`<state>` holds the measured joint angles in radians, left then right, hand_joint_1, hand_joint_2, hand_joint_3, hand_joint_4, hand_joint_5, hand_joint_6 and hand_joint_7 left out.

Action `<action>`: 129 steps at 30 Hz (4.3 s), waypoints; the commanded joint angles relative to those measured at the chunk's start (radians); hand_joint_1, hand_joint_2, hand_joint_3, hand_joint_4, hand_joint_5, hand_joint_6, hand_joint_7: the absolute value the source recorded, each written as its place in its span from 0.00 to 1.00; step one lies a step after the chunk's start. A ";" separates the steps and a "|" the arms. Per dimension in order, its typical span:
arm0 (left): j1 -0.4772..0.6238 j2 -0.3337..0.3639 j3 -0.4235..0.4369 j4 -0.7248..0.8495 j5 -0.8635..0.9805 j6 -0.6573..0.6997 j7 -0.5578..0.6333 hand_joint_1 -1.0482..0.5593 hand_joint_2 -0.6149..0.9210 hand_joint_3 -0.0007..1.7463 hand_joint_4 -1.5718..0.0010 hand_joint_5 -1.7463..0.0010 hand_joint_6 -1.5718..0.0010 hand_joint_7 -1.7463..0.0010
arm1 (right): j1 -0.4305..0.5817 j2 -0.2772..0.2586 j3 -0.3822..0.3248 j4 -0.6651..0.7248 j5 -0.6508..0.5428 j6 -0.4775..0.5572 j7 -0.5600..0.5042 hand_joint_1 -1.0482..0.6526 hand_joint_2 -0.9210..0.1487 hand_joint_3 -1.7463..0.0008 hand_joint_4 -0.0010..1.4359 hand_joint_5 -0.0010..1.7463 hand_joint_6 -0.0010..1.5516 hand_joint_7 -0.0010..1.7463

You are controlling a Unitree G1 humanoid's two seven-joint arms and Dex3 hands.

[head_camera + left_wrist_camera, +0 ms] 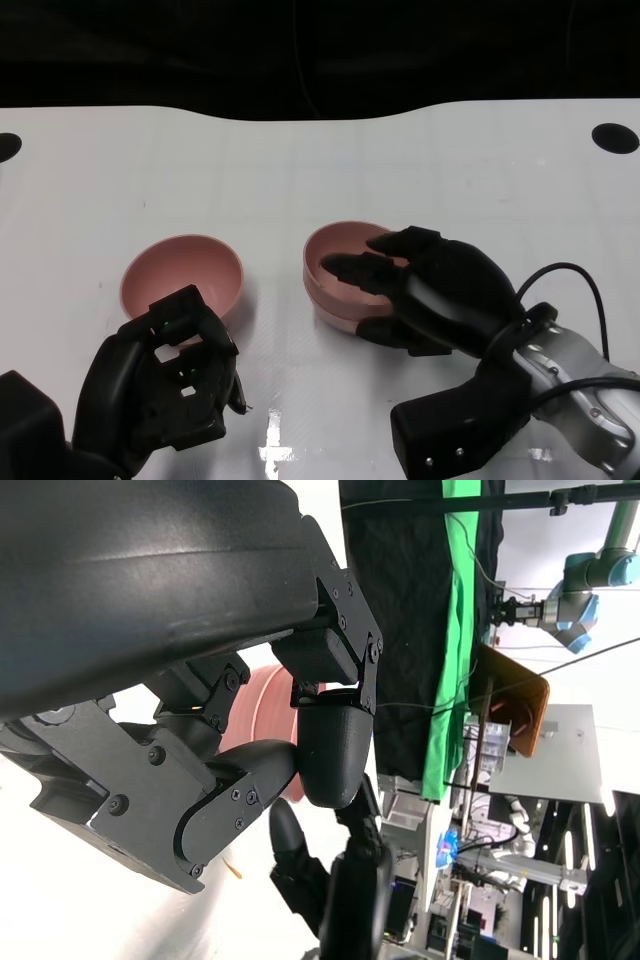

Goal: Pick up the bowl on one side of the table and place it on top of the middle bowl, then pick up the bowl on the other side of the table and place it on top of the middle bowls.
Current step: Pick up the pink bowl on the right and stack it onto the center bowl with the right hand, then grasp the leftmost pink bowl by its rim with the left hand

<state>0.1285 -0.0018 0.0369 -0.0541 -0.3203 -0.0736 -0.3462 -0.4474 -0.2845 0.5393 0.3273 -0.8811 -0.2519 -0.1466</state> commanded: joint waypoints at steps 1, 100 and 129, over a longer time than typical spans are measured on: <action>0.000 0.007 0.005 -0.001 0.005 -0.006 0.007 0.54 0.68 0.73 0.41 0.04 0.47 0.11 | 0.050 -0.034 -0.043 -0.092 0.031 0.016 0.031 0.15 0.00 0.75 0.15 0.10 0.19 0.00; -0.131 0.358 -0.035 -0.124 0.787 -0.095 0.183 0.31 0.99 0.00 0.88 0.68 0.79 1.00 | 0.646 0.170 -0.438 -0.470 0.831 0.071 0.256 0.60 0.58 0.10 0.67 1.00 0.51 0.91; -0.271 0.461 -0.241 0.005 1.180 0.075 0.167 0.25 1.00 0.02 0.83 0.77 0.81 1.00 | 0.650 0.172 -0.436 -0.473 0.820 0.064 0.257 0.60 0.58 0.10 0.67 1.00 0.51 0.91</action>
<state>-0.1188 0.4321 -0.1969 -0.0709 0.8530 -0.0105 -0.1645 0.1989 -0.1086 0.1136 -0.1390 -0.0615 -0.1818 0.1107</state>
